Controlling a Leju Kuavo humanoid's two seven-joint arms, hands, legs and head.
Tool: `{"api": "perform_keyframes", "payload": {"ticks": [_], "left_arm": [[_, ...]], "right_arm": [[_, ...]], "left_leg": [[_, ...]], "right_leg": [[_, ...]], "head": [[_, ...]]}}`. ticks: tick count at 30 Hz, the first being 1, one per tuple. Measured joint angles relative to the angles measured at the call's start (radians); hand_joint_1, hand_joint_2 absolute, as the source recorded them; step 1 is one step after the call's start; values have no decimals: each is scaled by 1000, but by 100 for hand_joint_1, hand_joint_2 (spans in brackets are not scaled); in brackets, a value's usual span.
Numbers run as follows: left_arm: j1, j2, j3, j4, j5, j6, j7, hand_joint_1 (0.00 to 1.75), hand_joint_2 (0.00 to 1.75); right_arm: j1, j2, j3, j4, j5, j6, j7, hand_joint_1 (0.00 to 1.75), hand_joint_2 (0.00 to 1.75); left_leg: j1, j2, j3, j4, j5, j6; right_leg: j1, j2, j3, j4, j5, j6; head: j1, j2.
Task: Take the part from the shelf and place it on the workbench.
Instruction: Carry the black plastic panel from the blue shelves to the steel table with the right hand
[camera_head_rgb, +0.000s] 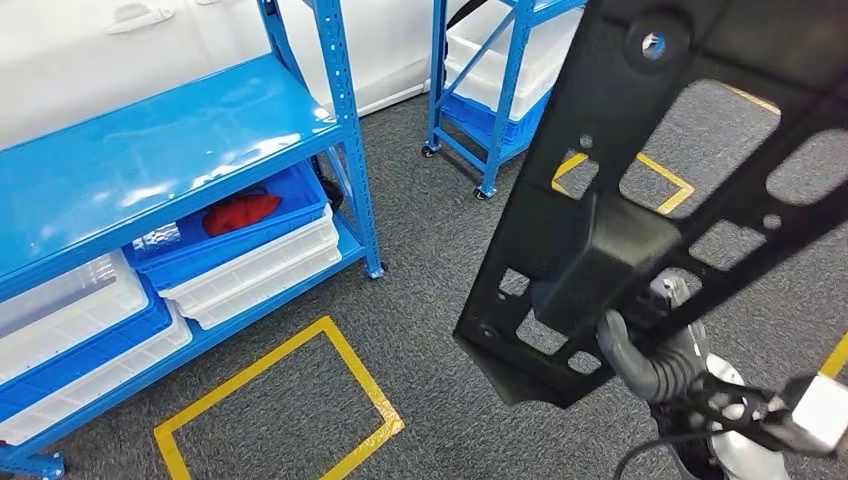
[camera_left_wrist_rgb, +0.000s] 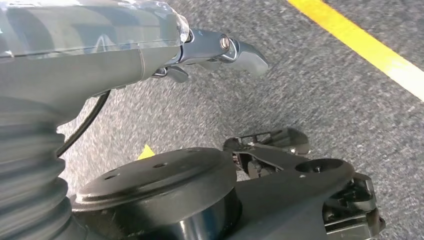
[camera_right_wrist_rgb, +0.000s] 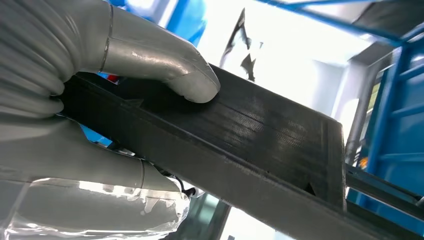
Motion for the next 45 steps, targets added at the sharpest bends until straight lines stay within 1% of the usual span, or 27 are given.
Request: {"api": "perform_keyframes", "payload": {"ticks": [1, 3, 5, 7, 9, 11, 13, 14, 15, 17, 19, 20, 22, 23, 25, 26, 28, 29, 30, 32, 34, 36, 37, 39, 42, 44, 45], "left_arm": [[1, 0, 0, 0, -3, -1, 2, 0, 175], [7, 0, 1, 0, -10, -3, 6, 0, 175], [12, -1, 1, 1, -9, -1, 5, 0, 175], [12, -3, 2, 1, -3, 1, -3, 0, 175], [10, -8, 4, 1, 2, 3, -10, 0, 175], [11, -11, 5, 1, 4, 5, -12, 0, 175], [13, -12, 9, 1, 6, 7, -8, 0, 175], [13, -12, 10, 1, 6, 8, -4, 0, 175], [12, -13, 11, 1, 6, 8, 1, 0, 175], [9, -15, 12, 1, 5, 9, 12, 0, 175], [7, -17, 12, 1, 1, 11, 26, 0, 175], [6, -17, 12, 1, -1, 11, 32, 0, 175], [4, -17, 12, 1, -4, 15, 40, 0, 175], [3, -17, 12, 1, -4, 18, 41, 0, 175], [4, -15, 13, 1, -3, 26, 34, 0, 175], [4, -13, 13, 1, -1, 28, 28, 0, 175], [3, -8, 14, 1, 3, 30, 12, 0, 175], [2, -5, 15, 1, 5, 30, 3, 0, 175], [2, -2, 15, 1, 6, 30, -7, 0, 175], [4, 4, 16, 1, 6, 29, -29, 0, 175], [8, 10, 16, 1, -1, 28, -50, 0, 175], [8, 13, 14, 1, -12, 29, -66, 0, 175], [8, 14, 12, 1, -18, 32, -71, 0, 175], [8, 16, 8, 1, -27, 37, -79, 0, 175], [11, 19, 2, 1, -40, 38, -84, 0, 175], [14, 23, -7, 1, -54, 31, -78, 0, 175], [14, 25, -12, 1, -61, 25, -73, 0, 175]], "right_arm": [[53, 7, -19, -24, 16, -1, -18, 175, 175], [137, 17, -52, -61, 24, 0, -45, 175, 175], [200, 23, -79, -82, 21, 4, -59, 175, 175], [250, 26, -101, -94, 19, 8, -68, 175, 175], [283, 30, -124, -100, 32, 0, -87, 175, 175], [297, 36, -145, -103, 59, -13, -111, 175, 175], [303, 43, -155, -104, 85, -23, -124, 175, 175], [306, 46, -158, -104, 95, -26, -128, 175, 175], [307, 49, -160, -103, 102, -28, -130, 175, 175], [304, 53, -163, -103, 107, -30, -131, 175, 175], [294, 57, -168, -101, 116, -40, -130, 175, 175], [290, 60, -172, -100, 123, -47, -130, 175, 175], [288, 70, -181, -99, 134, -52, -133, 175, 175], [291, 76, -185, -100, 137, -47, -138, 175, 175], [297, 92, -191, -104, 135, -25, -158, 175, 175], [298, 102, -193, -106, 132, -11, -169, 175, 175], [296, 120, -196, -109, 125, 23, -169, 175, 175], [293, 126, -196, -107, 125, 44, -151, 175, 175], [288, 130, -193, -103, 129, 66, -120, 175, 175], [275, 134, -178, -84, 146, 100, -54, 175, 175], [265, 139, -154, -56, 161, 111, -30, 175, 175], [258, 146, -135, -37, 161, 107, -60, 175, 175], [256, 149, -130, -33, 157, 105, -86, 175, 175], [253, 157, -129, -32, 145, 105, -127, 175, 175], [246, 169, -129, -30, 132, 120, -101, 175, 175], [246, 177, -128, -19, 132, 122, -69, 175, 175], [248, 180, -128, -12, 132, 117, -66, 175, 175]], "left_leg": [[3, -7, 28, -57, 37, 0], [11, -62, 90, -188, 89, 3], [14, -102, 114, -246, 94, 10], [10, -83, 117, -253, 93, 22], [11, -54, 123, -263, 101, 37], [9, -22, 125, -267, 106, 46], [4, 10, 123, -267, 105, 48], [2, 25, 122, -267, 104, 48], [1, 40, 122, -267, 104, 47], [-1, 63, 126, -266, 101, 43], [-6, 81, 131, -267, 96, 34], [-8, 88, 135, -267, 93, 29], [-9, 103, 142, -269, 90, 18], [-8, 96, 144, -266, 85, 13], [-5, 54, 124, -214, 47, 4], [-2, 27, 99, -159, 16, 1], [-1, 5, 37, -26, -41, -1], [-1, 2, 17, 14, -47, -2], [-1, 0, 14, 15, -31, -1], [0, -15, 55, -92, 47, 3], [2, -59, 98, -214, 102, 10], [1, -83, 107, -253, 109, 16], [1, -75, 107, -258, 111, 20], [1, -54, 111, -266, 119, 33], [1, -14, 116, -275, 121, 46], [-3, 15, 115, -274, 119, 48], [-4, 28, 116, -274, 117, 47]], "right_leg": [[-1, 15, 1, 3, -1, 2], [-3, 48, -5, 13, -3, 9], [-6, 79, -17, 20, 1, 23], [-10, 104, -25, 18, 8, 39], [-9, 70, -38, 43, -7, 48], [-6, 5, -86, 145, -66, 52], [-8, -21, -143, 273, -122, 58], [-10, -26, -152, 301, -127, 60], [-12, -30, -141, 289, -115, 61], [-12, -56, -60, 161, -64, 58], [-5, -92, 10, 45, -36, 45], [-2, -101, 22, 23, -37, 37], [2, -84, 20, 20, -37, 22], [1, -74, 21, 15, -35, 17], [-3, -55, 24, 7, -29, 4], [-4, -46, 23, 5, -27, -1], [-1, -24, 23, 6, -27, -7], [0, -10, 23, 6, -27, -8], [0, 5, 25, 7, -27, -8], [0, 37, 27, 9, -28, -7], [1, 62, 23, 16, -29, 0], [-1, 81, 10, 20, -25, 14], [-3, 90, 4, 19, -22, 22], [-4, 67, -8, 43, -29, 31], [-2, -12, -74, 195, -110, 40], [-8, -25, -123, 294, -153, 47], [-10, -28, -124, 298, -147, 49]], "head": [[0, 0], [0, 0], [0, 0], [0, 0], [0, 0], [0, 0], [0, 0], [0, 0], [0, 0], [0, 0], [0, 0], [0, 0], [0, 0], [0, 0], [0, 0], [0, 0], [0, 0], [0, 0], [0, 0], [0, 0], [0, 0], [0, 0], [0, 0], [0, 0], [0, 0], [0, 0], [0, 0]]}}
